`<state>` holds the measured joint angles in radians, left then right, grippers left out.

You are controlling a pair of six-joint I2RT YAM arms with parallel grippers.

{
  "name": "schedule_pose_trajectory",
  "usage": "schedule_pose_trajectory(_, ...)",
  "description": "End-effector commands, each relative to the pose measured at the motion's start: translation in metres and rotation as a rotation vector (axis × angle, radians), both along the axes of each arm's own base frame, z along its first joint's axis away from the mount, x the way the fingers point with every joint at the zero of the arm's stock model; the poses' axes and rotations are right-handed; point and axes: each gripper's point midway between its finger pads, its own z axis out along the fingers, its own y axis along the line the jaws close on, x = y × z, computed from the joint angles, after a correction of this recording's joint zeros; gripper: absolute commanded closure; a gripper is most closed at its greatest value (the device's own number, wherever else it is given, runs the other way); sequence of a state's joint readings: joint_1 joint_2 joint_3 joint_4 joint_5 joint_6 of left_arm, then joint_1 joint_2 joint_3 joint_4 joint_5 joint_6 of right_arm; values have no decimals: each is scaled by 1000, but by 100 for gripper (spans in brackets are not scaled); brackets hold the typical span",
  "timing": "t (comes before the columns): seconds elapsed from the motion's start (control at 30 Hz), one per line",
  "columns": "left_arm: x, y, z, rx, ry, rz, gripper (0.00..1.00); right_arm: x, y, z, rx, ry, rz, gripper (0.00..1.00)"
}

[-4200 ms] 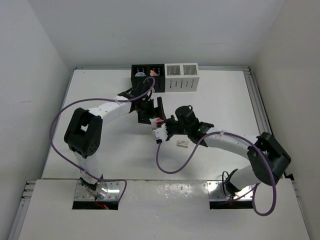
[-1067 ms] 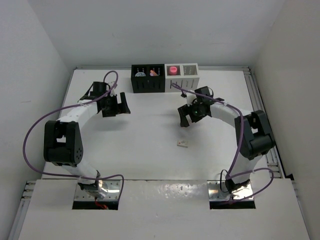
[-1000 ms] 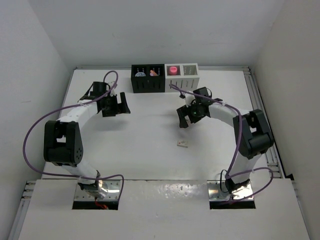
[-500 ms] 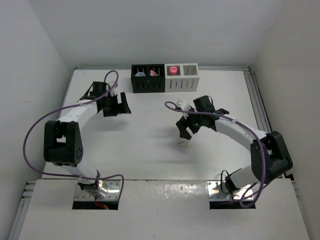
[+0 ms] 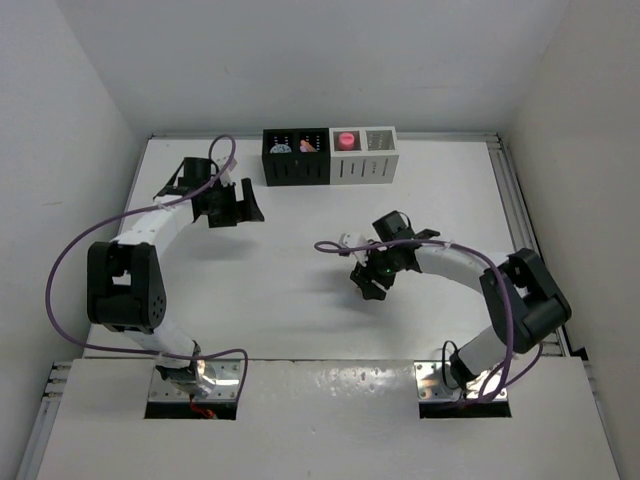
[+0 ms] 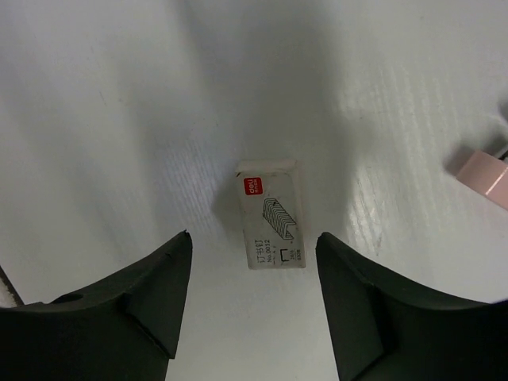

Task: Sort the stationery into containers
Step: Grab a piece of stationery with the right arm, then place the stationery into the container

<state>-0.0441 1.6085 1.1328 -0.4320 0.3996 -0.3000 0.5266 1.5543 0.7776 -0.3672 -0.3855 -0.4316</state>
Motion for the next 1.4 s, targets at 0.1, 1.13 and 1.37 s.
schedule_pose_trajectory(0.1, 11, 2, 11, -15, -35, 0, 6, 4, 3, -12, -23, -64, 91, 43)
schedule_pose_trajectory(1.13, 16, -15, -15, -94, 58, -55, 7, 303, -19, 257, 493, -647, -600, 92)
schedule_pose_trajectory(1.37, 18, -12, -20, -83, 83, -66, 8, 383, -42, 258, 553, -780, -741, 94)
